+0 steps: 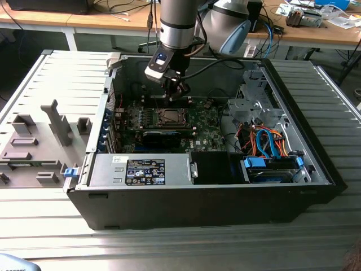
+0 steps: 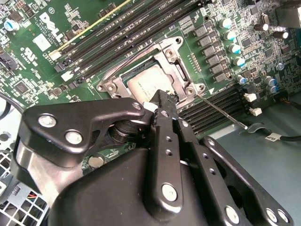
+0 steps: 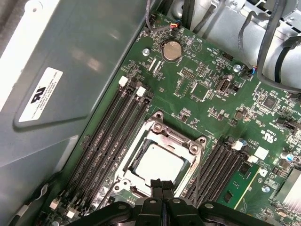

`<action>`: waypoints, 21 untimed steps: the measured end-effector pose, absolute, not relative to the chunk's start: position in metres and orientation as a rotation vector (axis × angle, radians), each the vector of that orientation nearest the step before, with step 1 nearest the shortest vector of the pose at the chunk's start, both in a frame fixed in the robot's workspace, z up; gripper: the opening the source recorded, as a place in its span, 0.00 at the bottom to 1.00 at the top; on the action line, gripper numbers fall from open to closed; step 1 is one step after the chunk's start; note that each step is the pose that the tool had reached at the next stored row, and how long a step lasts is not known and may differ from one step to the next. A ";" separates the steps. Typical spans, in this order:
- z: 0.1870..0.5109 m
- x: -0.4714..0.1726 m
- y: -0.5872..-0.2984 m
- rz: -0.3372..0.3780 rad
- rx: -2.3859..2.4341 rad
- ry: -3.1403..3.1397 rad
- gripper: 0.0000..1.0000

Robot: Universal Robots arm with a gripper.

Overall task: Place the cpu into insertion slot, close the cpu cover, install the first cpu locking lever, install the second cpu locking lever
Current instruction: 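Install the first cpu locking lever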

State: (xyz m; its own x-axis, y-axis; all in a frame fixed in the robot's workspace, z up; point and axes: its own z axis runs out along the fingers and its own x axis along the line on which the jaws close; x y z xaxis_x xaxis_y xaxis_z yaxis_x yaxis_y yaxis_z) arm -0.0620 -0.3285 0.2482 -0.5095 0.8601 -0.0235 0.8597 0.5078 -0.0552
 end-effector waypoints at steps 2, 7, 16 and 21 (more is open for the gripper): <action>0.248 -0.062 -0.329 0.094 -1.545 -2.726 0.11; 0.248 -0.062 -0.329 0.094 -1.524 -2.738 0.11; 0.248 -0.062 -0.329 0.094 -1.484 -2.761 0.11; 0.248 -0.062 -0.329 0.094 -1.456 -2.777 0.11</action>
